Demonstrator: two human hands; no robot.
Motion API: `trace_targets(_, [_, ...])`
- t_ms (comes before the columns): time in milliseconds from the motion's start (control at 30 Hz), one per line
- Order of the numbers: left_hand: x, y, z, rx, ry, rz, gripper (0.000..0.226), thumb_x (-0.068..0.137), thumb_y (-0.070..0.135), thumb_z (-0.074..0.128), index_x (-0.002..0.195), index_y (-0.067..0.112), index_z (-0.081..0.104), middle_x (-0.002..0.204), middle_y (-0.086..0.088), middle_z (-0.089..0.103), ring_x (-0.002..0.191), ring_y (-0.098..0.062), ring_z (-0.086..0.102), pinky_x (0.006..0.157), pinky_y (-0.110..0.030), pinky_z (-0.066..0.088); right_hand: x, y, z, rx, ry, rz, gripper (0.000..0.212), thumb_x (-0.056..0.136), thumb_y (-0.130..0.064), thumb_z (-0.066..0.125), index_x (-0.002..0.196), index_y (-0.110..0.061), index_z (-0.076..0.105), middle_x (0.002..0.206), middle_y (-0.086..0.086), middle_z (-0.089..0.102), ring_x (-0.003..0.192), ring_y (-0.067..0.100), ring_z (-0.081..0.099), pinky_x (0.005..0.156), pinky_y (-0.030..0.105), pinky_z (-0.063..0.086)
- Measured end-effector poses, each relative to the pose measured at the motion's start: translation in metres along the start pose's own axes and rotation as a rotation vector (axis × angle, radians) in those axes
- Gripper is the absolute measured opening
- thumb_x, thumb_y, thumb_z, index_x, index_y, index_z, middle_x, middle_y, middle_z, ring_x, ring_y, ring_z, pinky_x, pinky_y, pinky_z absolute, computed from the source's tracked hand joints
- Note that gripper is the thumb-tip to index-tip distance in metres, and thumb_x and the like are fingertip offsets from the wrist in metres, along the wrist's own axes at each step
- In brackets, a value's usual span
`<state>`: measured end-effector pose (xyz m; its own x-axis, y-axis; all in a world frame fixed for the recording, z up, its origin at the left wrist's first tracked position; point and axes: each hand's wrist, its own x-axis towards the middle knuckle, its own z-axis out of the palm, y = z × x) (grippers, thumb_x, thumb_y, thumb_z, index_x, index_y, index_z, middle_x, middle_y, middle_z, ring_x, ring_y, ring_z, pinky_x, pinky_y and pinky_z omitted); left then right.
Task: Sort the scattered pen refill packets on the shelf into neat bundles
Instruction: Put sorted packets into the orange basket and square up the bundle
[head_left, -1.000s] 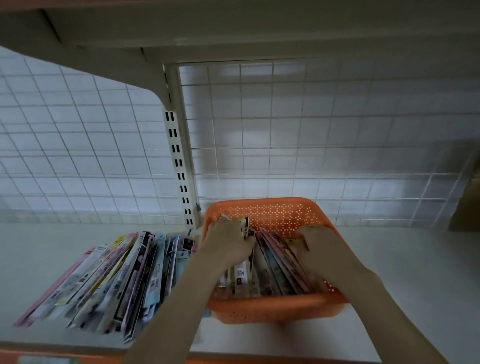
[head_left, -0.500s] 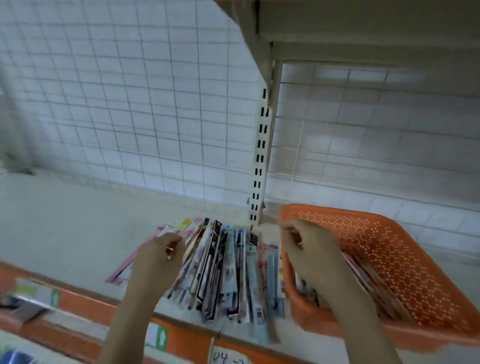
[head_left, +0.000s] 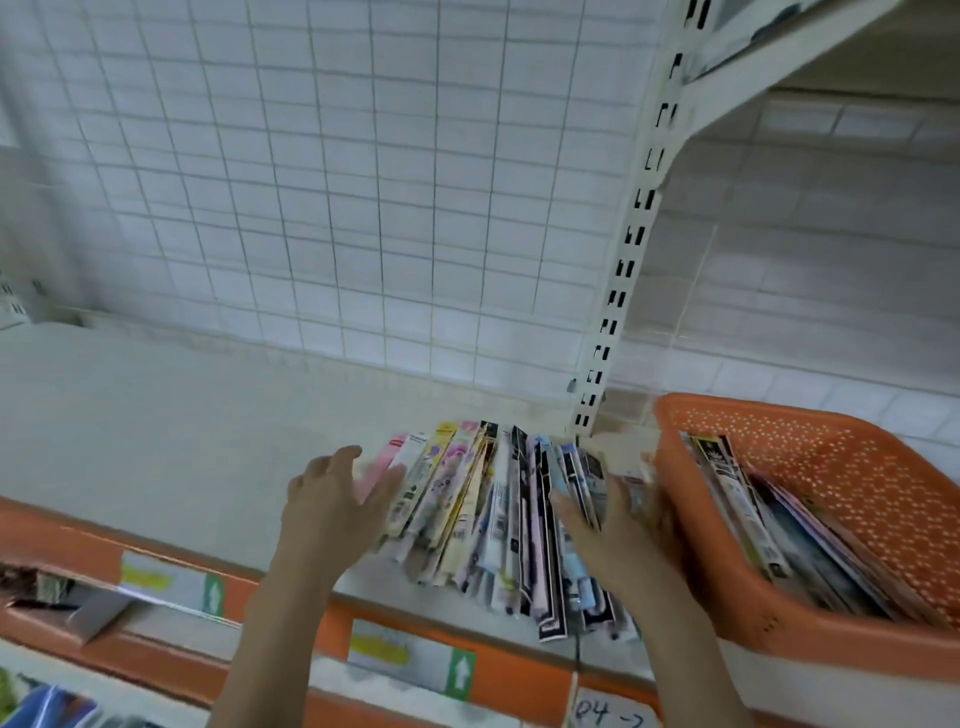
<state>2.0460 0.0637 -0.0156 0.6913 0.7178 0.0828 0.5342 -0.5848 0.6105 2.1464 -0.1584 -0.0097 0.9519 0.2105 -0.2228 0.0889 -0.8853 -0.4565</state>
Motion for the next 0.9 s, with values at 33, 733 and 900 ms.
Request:
trace_targets(33, [0.003, 0.000, 0.004, 0.014, -0.041, -0.014, 0.068, 0.086, 0.057, 0.046, 0.138, 0.014, 0.039, 0.138, -0.018, 0.045, 0.127, -0.036, 0.040, 0.107, -0.043, 0.031, -0.001, 0.001, 0.003, -0.008, -0.012, 0.022, 0.095, 0.073, -0.085, 0.017, 0.148, -0.034, -0.012, 0.153, 0.009, -0.030, 0.142, 0.034, -0.022, 0.113, 0.059, 0.001])
trace_targets(733, [0.012, 0.032, 0.006, 0.185, -0.374, 0.095, 0.116, 0.061, 0.088, 0.037, 0.149, 0.020, 0.005, 0.148, -0.015, 0.031, 0.135, -0.035, 0.029, 0.105, -0.048, 0.032, -0.003, -0.013, 0.008, -0.016, -0.013, -0.022, 0.094, 0.073, -0.081, 0.038, 0.149, -0.034, 0.007, 0.159, 0.000, 0.007, 0.146, 0.030, 0.006, 0.116, 0.055, 0.016])
trace_targets(900, [0.007, 0.056, 0.015, 0.252, -0.490, 0.135, 0.133, 0.055, 0.084, 0.055, 0.148, 0.017, -0.012, 0.151, -0.019, 0.019, 0.137, -0.041, 0.022, 0.107, -0.050, 0.031, 0.001, -0.014, 0.004, -0.006, 0.001, -0.018, 0.070, 0.087, -0.054, 0.049, 0.147, -0.037, 0.016, 0.152, 0.009, 0.021, 0.138, 0.036, 0.024, 0.110, 0.049, 0.031])
